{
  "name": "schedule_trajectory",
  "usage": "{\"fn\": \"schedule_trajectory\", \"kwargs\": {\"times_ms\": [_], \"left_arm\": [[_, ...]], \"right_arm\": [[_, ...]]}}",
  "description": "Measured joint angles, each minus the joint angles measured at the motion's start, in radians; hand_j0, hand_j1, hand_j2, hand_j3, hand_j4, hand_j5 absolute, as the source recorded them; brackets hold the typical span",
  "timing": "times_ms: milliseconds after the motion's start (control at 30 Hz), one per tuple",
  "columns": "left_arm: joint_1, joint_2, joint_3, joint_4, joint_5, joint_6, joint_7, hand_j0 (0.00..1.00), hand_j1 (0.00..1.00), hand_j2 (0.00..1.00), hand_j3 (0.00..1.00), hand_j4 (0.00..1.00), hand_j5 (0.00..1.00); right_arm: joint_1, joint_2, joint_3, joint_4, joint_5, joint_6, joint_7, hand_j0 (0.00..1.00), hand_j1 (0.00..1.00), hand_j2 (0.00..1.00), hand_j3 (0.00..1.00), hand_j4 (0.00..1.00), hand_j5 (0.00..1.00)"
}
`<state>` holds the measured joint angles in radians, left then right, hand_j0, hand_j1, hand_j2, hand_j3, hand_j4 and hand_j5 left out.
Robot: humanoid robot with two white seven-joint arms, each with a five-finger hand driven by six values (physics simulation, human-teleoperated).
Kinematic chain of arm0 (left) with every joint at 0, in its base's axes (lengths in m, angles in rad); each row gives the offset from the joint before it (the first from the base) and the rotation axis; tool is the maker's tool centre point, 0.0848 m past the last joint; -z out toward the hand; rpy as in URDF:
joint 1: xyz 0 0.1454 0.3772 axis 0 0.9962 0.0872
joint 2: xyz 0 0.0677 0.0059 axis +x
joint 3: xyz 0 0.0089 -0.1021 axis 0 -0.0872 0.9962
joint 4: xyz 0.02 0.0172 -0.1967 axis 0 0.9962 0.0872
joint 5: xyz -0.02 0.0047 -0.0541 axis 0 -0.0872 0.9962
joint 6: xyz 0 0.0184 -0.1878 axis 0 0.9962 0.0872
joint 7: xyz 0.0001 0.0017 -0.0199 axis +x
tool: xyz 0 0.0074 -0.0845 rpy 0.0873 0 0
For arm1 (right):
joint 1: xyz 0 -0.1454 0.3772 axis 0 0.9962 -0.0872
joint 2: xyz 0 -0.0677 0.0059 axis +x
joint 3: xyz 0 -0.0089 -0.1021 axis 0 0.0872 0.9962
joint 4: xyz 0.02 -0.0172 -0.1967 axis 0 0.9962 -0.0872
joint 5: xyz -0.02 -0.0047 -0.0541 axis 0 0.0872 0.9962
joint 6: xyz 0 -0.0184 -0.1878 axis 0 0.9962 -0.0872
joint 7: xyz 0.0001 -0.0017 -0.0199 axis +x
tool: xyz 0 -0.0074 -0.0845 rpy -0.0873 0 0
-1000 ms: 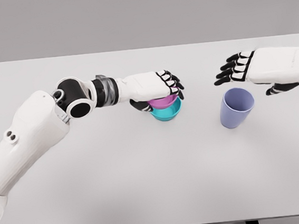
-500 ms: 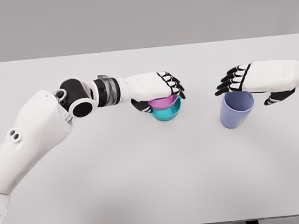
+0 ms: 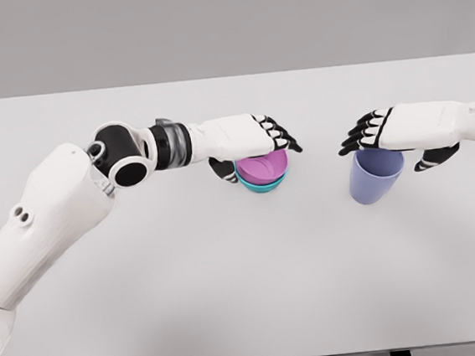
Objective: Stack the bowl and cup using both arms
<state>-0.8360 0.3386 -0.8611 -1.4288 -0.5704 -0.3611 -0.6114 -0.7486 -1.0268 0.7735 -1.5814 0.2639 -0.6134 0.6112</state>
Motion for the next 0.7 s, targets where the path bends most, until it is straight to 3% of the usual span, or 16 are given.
{"fn": "schedule_trajectory", "kwargs": {"times_ms": [200,333,433,500,600,700], "left_arm": [[-0.015,0.140,0.018,-0.145,0.151,-0.040,0.000,1.00,1.00,1.00,1.00,1.00,1.00],[0.008,0.343,0.098,-0.245,0.444,-0.100,0.000,1.00,1.00,1.00,1.00,1.00,1.00],[0.069,0.514,0.141,-0.262,0.731,-0.196,0.000,1.00,1.00,1.00,1.00,1.00,1.00],[0.143,0.603,0.155,-0.263,0.853,-0.224,0.000,1.00,1.00,1.00,1.00,1.00,1.00],[0.190,0.703,0.170,-0.251,0.953,-0.242,0.000,1.00,1.00,1.00,1.00,1.00,1.00],[0.218,0.746,0.179,-0.225,1.001,-0.249,0.000,1.00,1.00,1.00,1.00,1.00,1.00]], "right_arm": [[-0.002,0.007,0.016,0.018,0.009,0.000,0.000,1.00,1.00,1.00,1.00,1.00,1.00],[-0.009,0.012,0.027,0.023,0.015,0.000,0.000,1.00,1.00,1.00,1.00,1.00,1.00],[-0.021,0.014,0.030,0.026,0.021,0.000,0.000,1.00,1.00,1.00,1.00,1.00,1.00],[-0.025,0.015,0.032,0.024,0.023,0.000,0.000,1.00,1.00,1.00,1.00,1.00,1.00],[-0.026,0.017,0.046,0.018,0.024,0.000,0.000,1.00,1.00,1.00,1.00,1.00,1.00],[-0.028,0.019,0.062,0.014,0.024,0.000,0.000,1.00,1.00,1.00,1.00,1.00,1.00]]}}
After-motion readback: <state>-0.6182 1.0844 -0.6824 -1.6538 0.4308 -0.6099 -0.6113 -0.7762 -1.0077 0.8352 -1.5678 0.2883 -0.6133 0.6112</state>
